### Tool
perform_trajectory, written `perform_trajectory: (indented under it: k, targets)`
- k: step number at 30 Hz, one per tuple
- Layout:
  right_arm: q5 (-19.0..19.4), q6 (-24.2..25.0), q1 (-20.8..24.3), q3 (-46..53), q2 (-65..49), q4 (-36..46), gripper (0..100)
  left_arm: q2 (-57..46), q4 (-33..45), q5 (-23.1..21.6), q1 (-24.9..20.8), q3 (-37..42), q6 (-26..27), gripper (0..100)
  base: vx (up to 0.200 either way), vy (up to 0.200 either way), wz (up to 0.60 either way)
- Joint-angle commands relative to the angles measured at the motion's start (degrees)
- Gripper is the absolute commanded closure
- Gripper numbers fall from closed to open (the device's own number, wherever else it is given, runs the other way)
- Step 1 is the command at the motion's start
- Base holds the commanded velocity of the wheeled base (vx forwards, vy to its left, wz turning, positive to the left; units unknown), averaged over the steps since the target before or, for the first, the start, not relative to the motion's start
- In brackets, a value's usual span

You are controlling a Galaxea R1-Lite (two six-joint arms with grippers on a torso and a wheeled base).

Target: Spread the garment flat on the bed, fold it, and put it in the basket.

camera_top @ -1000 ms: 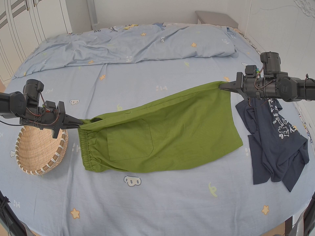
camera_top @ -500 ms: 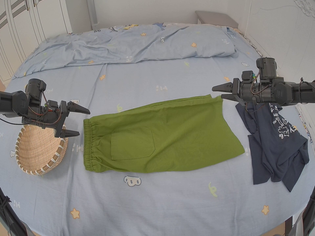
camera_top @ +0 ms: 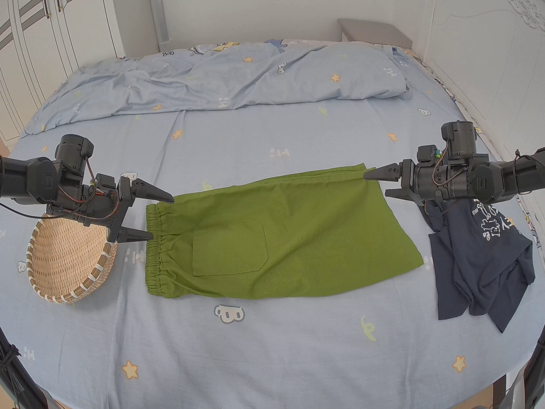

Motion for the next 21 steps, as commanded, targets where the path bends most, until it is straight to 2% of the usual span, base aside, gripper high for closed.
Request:
perform_trajectory:
  k: [1, 3, 5, 9, 14, 21]
  targets:
    - [0.1, 0.6, -0.4, 10.6, -6.6, -5.7, 0, 2.8, -4.5, 0.5, -4.1, -0.9, -0.5, 0, 0.000, 0.000, 0.00]
    - [0.1, 0.6, -0.4, 11.4, -7.2, -6.2, 0, 3.6, -5.5, 0.6, -4.2, -1.2, -0.7, 0, 0.000, 0.000, 0.00]
    - [0.4, 0.6, -0.6, 17.4, -11.2, -10.0, 0, 8.4, -12.0, 0.9, -4.1, -3.0, -3.5, 0, 0.000, 0.000, 0.00]
    - [0.4, 1.1, -0.6, 19.5, -13.1, -12.8, 0, 12.7, -15.7, 2.0, -3.0, -6.2, -6.7, 0, 0.000, 0.000, 0.00]
    - [0.4, 1.0, -0.4, 20.3, -14.3, -13.0, 0, 13.8, -17.5, 4.9, -1.3, -7.1, -6.9, 0, 0.000, 0.000, 0.00]
    - [0.3, 1.0, -0.3, 20.4, -14.3, -13.1, 0, 13.0, -18.2, 5.1, 0.2, -6.7, -7.6, 0, 0.000, 0.000, 0.00]
